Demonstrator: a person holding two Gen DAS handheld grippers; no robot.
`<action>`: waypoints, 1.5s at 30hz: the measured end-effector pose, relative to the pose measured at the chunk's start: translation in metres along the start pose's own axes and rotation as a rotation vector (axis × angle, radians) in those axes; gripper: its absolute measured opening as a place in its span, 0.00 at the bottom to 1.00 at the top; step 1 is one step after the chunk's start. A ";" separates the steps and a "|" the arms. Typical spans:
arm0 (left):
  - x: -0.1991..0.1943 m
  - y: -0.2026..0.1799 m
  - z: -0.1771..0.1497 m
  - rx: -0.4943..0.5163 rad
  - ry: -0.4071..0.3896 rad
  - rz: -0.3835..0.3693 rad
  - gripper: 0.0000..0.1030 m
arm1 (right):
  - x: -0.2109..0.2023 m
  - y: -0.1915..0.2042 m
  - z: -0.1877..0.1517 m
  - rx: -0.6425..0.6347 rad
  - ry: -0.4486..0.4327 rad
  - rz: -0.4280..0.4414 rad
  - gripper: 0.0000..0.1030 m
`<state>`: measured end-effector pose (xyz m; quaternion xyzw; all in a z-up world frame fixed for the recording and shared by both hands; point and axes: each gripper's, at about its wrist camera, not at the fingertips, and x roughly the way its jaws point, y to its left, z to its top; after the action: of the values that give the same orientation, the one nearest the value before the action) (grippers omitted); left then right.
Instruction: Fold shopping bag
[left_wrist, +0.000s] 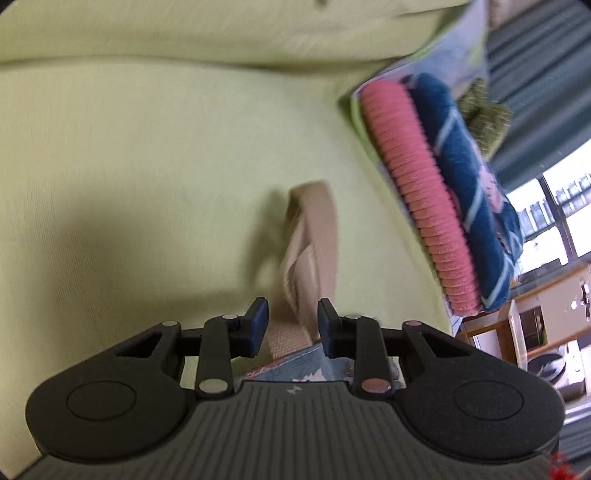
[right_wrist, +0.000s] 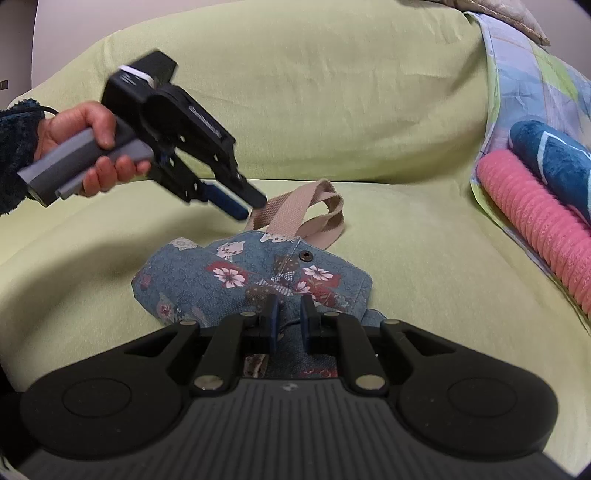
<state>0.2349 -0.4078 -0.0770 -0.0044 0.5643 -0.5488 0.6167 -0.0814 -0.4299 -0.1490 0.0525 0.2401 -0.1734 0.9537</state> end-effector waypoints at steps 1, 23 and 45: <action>0.005 0.002 0.000 -0.016 0.002 -0.020 0.32 | 0.000 0.000 0.000 -0.002 -0.001 0.000 0.10; -0.035 -0.002 -0.010 0.024 -0.221 -0.103 0.22 | 0.000 0.001 0.002 -0.005 0.008 -0.002 0.11; -0.018 -0.049 -0.037 0.226 -0.240 0.054 0.26 | 0.004 -0.003 0.012 0.002 0.066 0.012 0.11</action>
<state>0.1803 -0.3921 -0.0476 0.0147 0.4211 -0.5874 0.6909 -0.0741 -0.4361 -0.1400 0.0605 0.2708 -0.1663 0.9462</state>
